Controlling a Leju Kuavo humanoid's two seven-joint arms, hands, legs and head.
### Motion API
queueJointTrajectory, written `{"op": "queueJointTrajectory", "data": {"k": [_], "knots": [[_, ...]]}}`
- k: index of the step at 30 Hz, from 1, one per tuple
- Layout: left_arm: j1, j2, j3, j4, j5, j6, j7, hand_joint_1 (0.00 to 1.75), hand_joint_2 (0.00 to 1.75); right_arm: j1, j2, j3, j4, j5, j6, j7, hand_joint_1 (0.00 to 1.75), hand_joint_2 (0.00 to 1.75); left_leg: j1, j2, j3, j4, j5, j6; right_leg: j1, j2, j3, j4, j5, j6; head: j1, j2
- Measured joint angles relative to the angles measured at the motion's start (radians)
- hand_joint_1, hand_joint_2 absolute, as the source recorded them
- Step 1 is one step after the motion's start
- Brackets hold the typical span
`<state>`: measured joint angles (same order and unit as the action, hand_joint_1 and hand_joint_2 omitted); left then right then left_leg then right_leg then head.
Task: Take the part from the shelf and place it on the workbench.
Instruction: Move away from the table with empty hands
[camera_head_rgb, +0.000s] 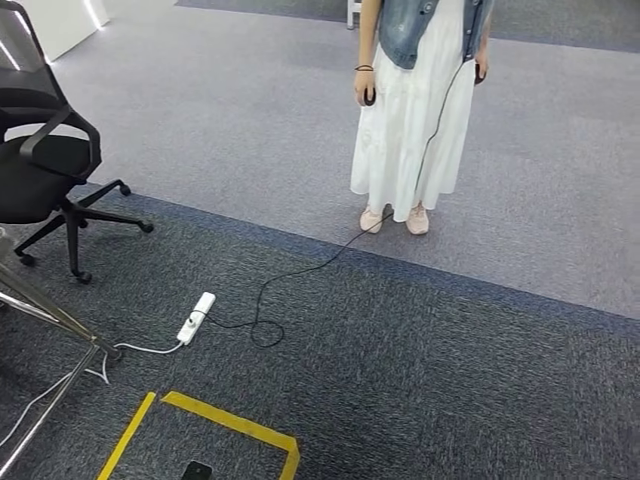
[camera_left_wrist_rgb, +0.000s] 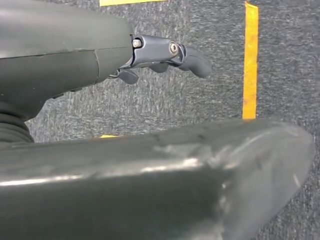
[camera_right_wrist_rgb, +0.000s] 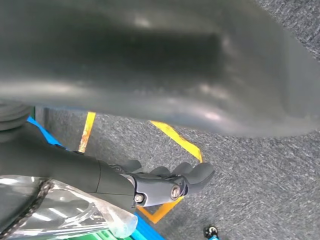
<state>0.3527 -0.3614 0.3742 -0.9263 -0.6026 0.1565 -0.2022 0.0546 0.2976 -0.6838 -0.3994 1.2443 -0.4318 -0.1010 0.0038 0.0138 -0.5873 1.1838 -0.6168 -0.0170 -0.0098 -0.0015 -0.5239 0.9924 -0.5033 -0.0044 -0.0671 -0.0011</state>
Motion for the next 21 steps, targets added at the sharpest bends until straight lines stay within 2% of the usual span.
{"op": "queueJointTrajectory", "data": {"k": [1,2,3,4,5,6,7,9,11,13,15,16,17,18,19,21], "knots": [[0.0,0.0,0.0,0.001,-0.001,0.001,0.0,0.0,0.0,0.0,0.0,-0.002,-0.001,0.0,0.001,-0.004,0.0,0.0,0.0,-0.002,-0.028,0.064,-0.024,0.0,0.001,0.007,0.0,0.0,0.0,-0.001,0.0,0.0],[0.0,0.001,0.0,0.002,-0.004,0.002,0.0,0.0,0.0,0.001,0.0,-0.005,-0.002,0.0,0.003,-0.009,0.0,0.0,0.0,-0.003,-0.046,0.102,-0.03,0.001,0.003,0.015,0.0,0.0,0.0,-0.001,-0.001,0.0],[0.0,0.001,0.0,0.002,-0.008,0.004,-0.001,0.0,0.0,0.001,0.0,-0.008,-0.002,0.001,0.005,-0.015,0.0,0.0,0.0,-0.004,-0.047,0.102,-0.015,0.003,0.004,0.023,0.001,0.001,0.0,-0.001,-0.001,0.0],[0.0,0.001,0.0,0.003,-0.013,0.005,-0.003,0.0,0.0,0.001,0.0,-0.011,-0.003,0.001,0.008,-0.022,0.0,0.0,0.0,-0.007,-0.031,0.061,0.019,0.007,0.005,0.033,0.003,0.001,0.0,-0.001,-0.001,0.0],[0.0,0.001,0.0,0.003,-0.018,0.005,-0.005,0.0,0.0,0.0,0.001,-0.014,-0.003,0.001,0.009,-0.028,0.0,0.0,0.0,-0.017,-0.003,-0.006,0.061,0.012,0.005,0.043,0.005,0.001,-0.001,-0.001,-0.001,0.0],[0.0,0.001,0.0,0.003,-0.023,0.006,-0.007,0.0,0.0,-0.001,0.002,-0.016,-0.003,0.002,0.011,-0.034,0.0,0.0,-0.001,-0.036,0.025,-0.075,0.095,0.017,0.006,0.052,0.003,0.002,-0.001,0.0,0.0,0.0],[0.0,0.001,0.0,0.004,-0.027,0.006,-0.01,0.0,0.0,-0.002,0.003,-0.018,-0.003,0.002,0.012,-0.04,0.0,0.0,-0.001,-0.053,0.048,-0.134,0.117,0.021,0.007,0.061,0.001,0.004,-0.002,0.003,0.0,0.0],[-0.001,0.002,0.001,0.004,-0.031,0.006,-0.015,0.0,0.0,-0.004,0.004,-0.022,-0.003,0.002,0.014,-0.05,0.0,0.0,-0.002,-0.073,0.063,-0.179,0.122,0.025,0.005,0.075,-0.01,0.006,0.001,0.013,0.001,0.0],[-0.003,0.002,0.002,0.005,-0.033,0.007,-0.017,0.0,0.0,-0.002,0.004,-0.026,-0.003,0.002,0.014,-0.058,0.0,0.0,-0.003,-0.06,0.063,-0.19,0.126,0.031,0.0,0.082,-0.021,0.008,0.003,0.025,0.001,0.0],[-0.005,0.001,0.003,0.005,-0.034,0.007,-0.019,0.0,0.0,-0.004,0.005,-0.033,-0.003,-0.001,0.014,-0.065,0.0,0.0,-0.001,-0.04,0.067,-0.203,0.133,0.041,0.0,0.056,-0.047,0.049,-0.024,0.032,0.005,0.0],[-0.006,0.0,0.004,0.007,-0.037,0.007,-0.02,0.0,0.0,-0.009,0.004,-0.039,-0.003,-0.005,0.014,-0.07,0.0,0.0,-0.001,-0.016,0.068,-0.208,0.135,0.046,0.001,0.022,-0.103,0.166,-0.087,0.038,0.009,0.0],[-0.006,0.0,0.005,0.008,-0.039,0.007,-0.021,0.0,0.0,-0.011,0.004,-0.041,-0.002,-0.007,0.013,-0.072,0.0,0.0,-0.001,-0.003,0.067,-0.207,0.135,0.047,0.0,0.016,-0.135,0.233,-0.114,0.041,0.01,0.0],[-0.006,0.0,0.007,0.01,-0.04,0.006,-0.021,0.0,0.0,-0.012,0.004,-0.043,-0.002,-0.007,0.013,-0.073,0.0,0.0,-0.001,0.01,0.066,-0.207,0.134,0.047,-0.002,0.013,-0.156,0.279,-0.127,0.044,0.01,0.0],[-0.007,0.0,0.008,0.011,-0.041,0.006,-0.022,0.0,0.0,-0.012,0.004,-0.044,-0.002,-0.008,0.013,-0.073,0.0,0.0,-0.001,0.021,0.065,-0.207,0.134,0.046,-0.003,0.01,-0.159,0.288,-0.121,0.047,0.011,0.0],[-0.009,-0.001,0.009,0.012,-0.041,0.006,-0.022,0.0,0.0,-0.011,0.004,-0.045,-0.001,-0.008,0.013,-0.073,0.0,0.0,-0.001,0.032,0.065,-0.206,0.133,0.045,-0.004,0.005,-0.141,0.255,-0.097,0.049,0.01,0.0],[-0.011,-0.001,0.01,0.013,-0.042,0.006,-0.022,0.0,0.0,-0.014,0.004,-0.048,-0.001,-0.007,0.011,-0.074,0.0,0.0,0.0,0.052,0.067,-0.202,0.129,0.039,-0.004,-0.027,-0.064,0.113,-0.037,0.051,0.011,0.0]]}}
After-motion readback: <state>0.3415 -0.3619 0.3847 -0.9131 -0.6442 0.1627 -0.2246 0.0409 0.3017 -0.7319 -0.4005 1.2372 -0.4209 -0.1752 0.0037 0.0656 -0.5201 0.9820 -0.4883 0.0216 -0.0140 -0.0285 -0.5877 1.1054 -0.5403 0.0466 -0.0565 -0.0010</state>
